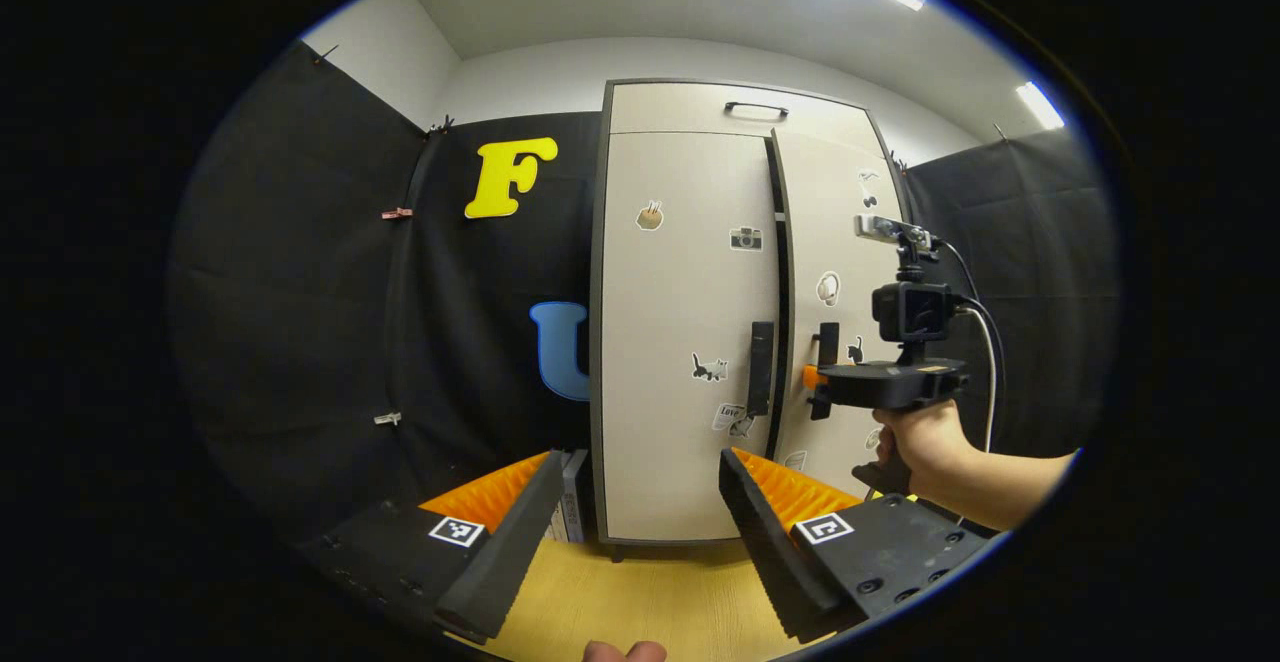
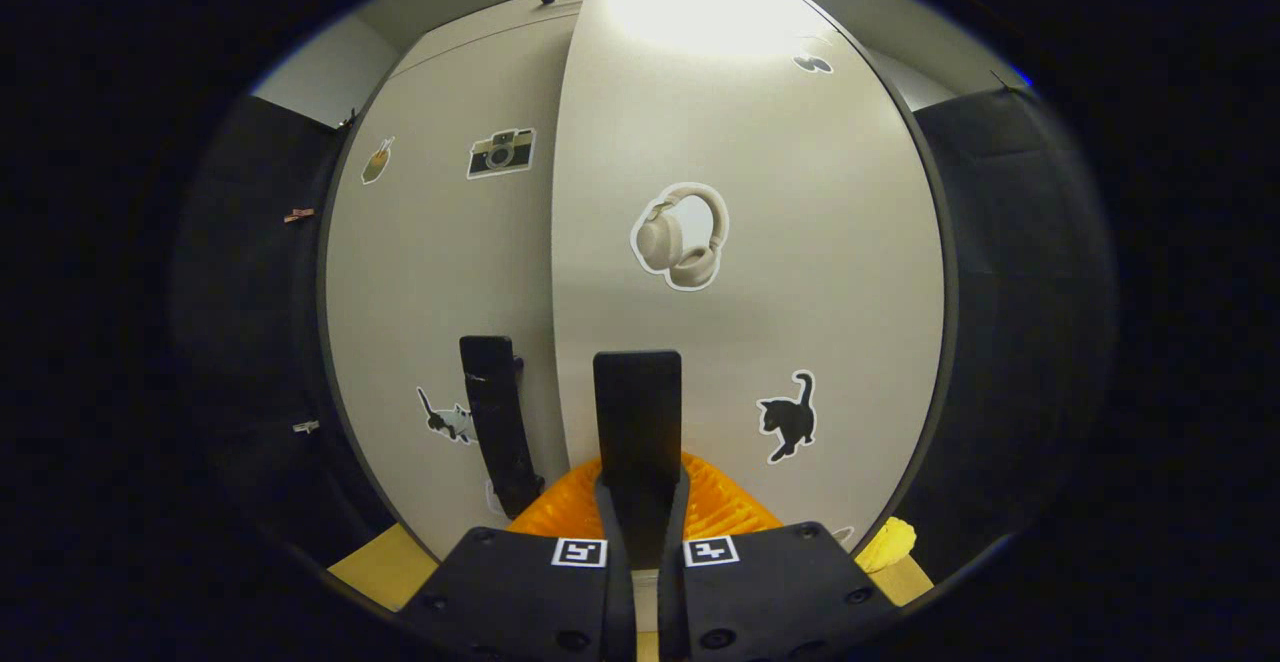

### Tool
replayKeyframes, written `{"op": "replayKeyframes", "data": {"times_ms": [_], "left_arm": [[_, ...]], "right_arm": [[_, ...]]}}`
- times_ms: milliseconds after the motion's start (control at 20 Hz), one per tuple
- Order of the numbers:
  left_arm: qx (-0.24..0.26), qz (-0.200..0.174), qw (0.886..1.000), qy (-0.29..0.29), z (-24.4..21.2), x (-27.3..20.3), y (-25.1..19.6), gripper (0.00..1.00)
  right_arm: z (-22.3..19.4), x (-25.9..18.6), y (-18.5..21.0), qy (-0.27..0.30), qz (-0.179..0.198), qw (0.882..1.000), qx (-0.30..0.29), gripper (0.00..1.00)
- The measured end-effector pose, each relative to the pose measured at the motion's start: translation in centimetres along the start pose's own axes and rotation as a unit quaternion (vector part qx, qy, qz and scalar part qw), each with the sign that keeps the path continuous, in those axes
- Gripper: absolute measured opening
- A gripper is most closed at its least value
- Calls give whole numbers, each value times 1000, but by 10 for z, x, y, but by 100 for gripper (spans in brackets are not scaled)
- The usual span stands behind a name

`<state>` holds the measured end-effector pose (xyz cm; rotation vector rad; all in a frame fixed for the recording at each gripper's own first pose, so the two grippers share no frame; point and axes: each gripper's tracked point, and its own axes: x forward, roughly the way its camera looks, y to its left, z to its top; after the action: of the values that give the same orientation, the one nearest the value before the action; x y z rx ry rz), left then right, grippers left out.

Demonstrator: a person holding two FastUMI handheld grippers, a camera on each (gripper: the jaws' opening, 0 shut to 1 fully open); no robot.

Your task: Open the right door of the double-door shoe cabinet with the right hand, and open the left door with the left hand.

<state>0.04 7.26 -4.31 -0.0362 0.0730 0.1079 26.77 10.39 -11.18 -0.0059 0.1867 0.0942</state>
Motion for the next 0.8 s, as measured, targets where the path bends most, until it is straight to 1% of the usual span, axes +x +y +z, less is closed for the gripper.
{"op": "replayKeyframes", "data": {"times_ms": [300,800], "left_arm": [[5,4,1000,-4,5,-10,-10,97],[12,9,1000,-8,11,-34,-22,97]], "right_arm": [[2,-10,-4,1,25,1000,13,13],[7,-20,-13,-11,29,999,15,12]]}}
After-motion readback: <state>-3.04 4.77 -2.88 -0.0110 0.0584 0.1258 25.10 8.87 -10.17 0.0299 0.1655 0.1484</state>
